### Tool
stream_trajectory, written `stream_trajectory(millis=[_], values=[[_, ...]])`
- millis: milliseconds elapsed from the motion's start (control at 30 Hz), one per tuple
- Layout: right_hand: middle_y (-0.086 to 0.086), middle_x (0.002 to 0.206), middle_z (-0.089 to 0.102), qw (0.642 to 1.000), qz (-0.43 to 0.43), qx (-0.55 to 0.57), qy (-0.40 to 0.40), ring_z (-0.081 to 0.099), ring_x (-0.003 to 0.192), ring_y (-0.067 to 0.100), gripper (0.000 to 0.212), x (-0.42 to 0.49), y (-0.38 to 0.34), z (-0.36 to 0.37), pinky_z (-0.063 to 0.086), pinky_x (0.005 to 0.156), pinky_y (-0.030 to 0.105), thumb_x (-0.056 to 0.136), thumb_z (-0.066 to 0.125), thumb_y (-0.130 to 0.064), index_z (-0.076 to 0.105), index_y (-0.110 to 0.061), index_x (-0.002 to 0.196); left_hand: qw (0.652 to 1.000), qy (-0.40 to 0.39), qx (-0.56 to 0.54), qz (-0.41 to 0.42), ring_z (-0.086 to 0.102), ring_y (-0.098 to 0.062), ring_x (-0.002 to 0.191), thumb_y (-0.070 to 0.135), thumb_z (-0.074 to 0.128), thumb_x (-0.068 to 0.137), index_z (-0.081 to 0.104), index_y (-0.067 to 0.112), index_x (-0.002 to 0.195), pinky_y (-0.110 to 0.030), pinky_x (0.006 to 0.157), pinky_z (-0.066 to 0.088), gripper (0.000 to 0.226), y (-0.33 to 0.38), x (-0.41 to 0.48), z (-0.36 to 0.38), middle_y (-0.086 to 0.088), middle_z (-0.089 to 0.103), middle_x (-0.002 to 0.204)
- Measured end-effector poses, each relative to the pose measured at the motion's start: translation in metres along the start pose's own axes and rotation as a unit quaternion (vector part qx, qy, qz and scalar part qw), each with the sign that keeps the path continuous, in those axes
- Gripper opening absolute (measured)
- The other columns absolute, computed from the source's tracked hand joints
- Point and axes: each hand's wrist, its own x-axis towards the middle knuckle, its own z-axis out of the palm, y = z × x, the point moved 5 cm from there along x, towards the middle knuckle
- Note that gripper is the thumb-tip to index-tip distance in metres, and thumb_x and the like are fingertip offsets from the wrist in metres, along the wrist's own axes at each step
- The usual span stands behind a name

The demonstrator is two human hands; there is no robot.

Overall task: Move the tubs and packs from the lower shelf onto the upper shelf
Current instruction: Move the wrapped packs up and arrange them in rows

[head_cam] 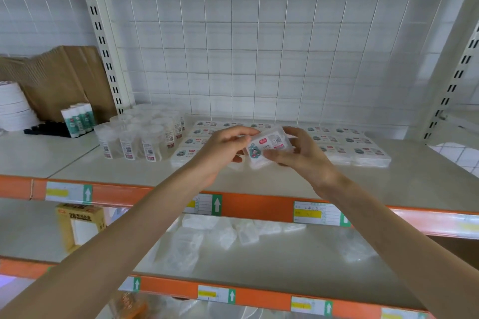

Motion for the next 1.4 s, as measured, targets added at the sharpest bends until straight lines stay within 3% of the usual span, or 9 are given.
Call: stream_trajectory(millis=[133, 267, 400, 500, 700, 900, 1033, 1167, 1400], values=[[-0.014, 0.131, 0.048, 0.973, -0.159, -0.169, 0.011, 0.050, 0.118, -0.003, 0.084, -0.009, -0.013, -0.002, 0.045, 0.093, 0.014, 0.067, 0.089, -0.028, 0.040, -0.031, 0.135, 0.999, -0.007, 0.031, -0.011, 0.063, -0.015, 0.102, 0.018, 0.052, 0.101, 0.073, 0.034, 0.104, -0.026, 0.077, 0.048, 0.027, -0.003, 0.003, -0.005, 0.007, 0.071, 0.110], [-0.017, 0.123, 0.053, 0.936, -0.233, -0.263, -0.032, 0.051, 0.111, -0.004, 0.062, -0.011, -0.015, 0.002, 0.037, 0.089, 0.006, 0.068, 0.089, -0.024, 0.053, -0.032, 0.118, 0.998, -0.024, 0.055, -0.025, 0.062, -0.015, 0.105, 0.020, 0.051, 0.102, 0.072, 0.031, 0.111, -0.025, 0.077, 0.047, 0.025, -0.003, 0.003, -0.008, 0.009, 0.070, 0.113], [-0.023, 0.113, 0.056, 0.914, -0.241, -0.326, 0.030, 0.046, 0.111, 0.003, 0.049, -0.011, -0.015, -0.002, 0.033, 0.093, 0.014, 0.068, 0.087, -0.035, 0.058, -0.035, 0.107, 0.995, 0.036, 0.092, 0.029, 0.060, -0.003, 0.101, 0.023, 0.049, 0.103, 0.065, 0.030, 0.120, -0.019, 0.079, 0.046, 0.024, -0.001, 0.003, -0.015, 0.010, 0.065, 0.119], [-0.025, 0.106, 0.055, 0.911, -0.204, -0.353, 0.066, 0.043, 0.109, 0.007, 0.049, -0.009, -0.010, -0.013, 0.035, 0.093, 0.024, 0.066, 0.086, -0.043, 0.062, -0.033, 0.108, 0.965, 0.065, 0.226, 0.115, 0.056, -0.004, 0.117, 0.019, 0.045, 0.104, 0.061, 0.022, 0.129, -0.012, 0.093, 0.040, 0.029, -0.007, -0.001, -0.023, 0.008, 0.061, 0.129], [-0.019, 0.095, 0.046, 0.915, -0.080, -0.396, 0.015, 0.046, 0.097, 0.009, 0.048, -0.002, 0.016, -0.021, 0.034, 0.075, 0.021, 0.070, 0.084, -0.045, 0.061, -0.034, 0.110, 0.898, 0.017, 0.425, 0.112, 0.045, -0.017, 0.130, 0.026, 0.043, 0.103, 0.057, 0.026, 0.133, -0.042, 0.112, 0.030, 0.033, -0.049, -0.009, -0.021, 0.007, 0.054, 0.137], [-0.008, 0.126, 0.051, 0.892, -0.100, -0.440, -0.036, 0.055, 0.098, 0.010, 0.032, 0.005, 0.022, -0.007, 0.047, 0.089, 0.029, 0.083, 0.074, -0.037, 0.060, -0.029, 0.111, 0.891, -0.011, 0.443, 0.101, 0.036, -0.015, 0.137, 0.041, 0.046, 0.100, 0.049, 0.029, 0.138, -0.041, 0.115, 0.021, 0.040, -0.053, -0.008, -0.020, 0.008, 0.045, 0.143], [-0.008, 0.134, 0.050, 0.859, -0.151, -0.489, -0.009, 0.048, 0.119, 0.015, 0.034, 0.001, 0.018, -0.004, 0.036, 0.103, 0.029, 0.085, 0.070, -0.039, 0.062, -0.028, 0.116, 0.891, -0.005, 0.441, 0.110, 0.036, -0.015, 0.136, 0.040, 0.047, 0.099, 0.049, 0.031, 0.138, -0.040, 0.115, 0.022, 0.040, -0.056, -0.009, -0.021, 0.010, 0.045, 0.142], [-0.011, 0.125, 0.061, 0.836, -0.188, -0.514, -0.027, 0.050, 0.116, 0.014, 0.027, -0.001, 0.015, 0.001, 0.036, 0.100, 0.027, 0.090, 0.064, -0.035, 0.064, -0.031, 0.117, 0.884, -0.001, 0.452, 0.116, 0.035, -0.016, 0.137, 0.040, 0.046, 0.099, 0.047, 0.030, 0.139, -0.040, 0.116, 0.022, 0.041, -0.056, -0.010, -0.020, 0.010, 0.044, 0.142], [-0.004, 0.121, 0.063, 0.844, -0.187, -0.502, -0.028, 0.051, 0.116, 0.017, 0.028, 0.009, 0.019, 0.007, 0.043, 0.096, 0.030, 0.095, 0.060, -0.029, 0.064, -0.026, 0.122, 0.874, -0.001, 0.469, 0.127, 0.035, -0.016, 0.137, 0.040, 0.046, 0.100, 0.047, 0.028, 0.140, -0.039, 0.115, 0.023, 0.041, -0.057, -0.011, -0.019, 0.009, 0.044, 0.143]])
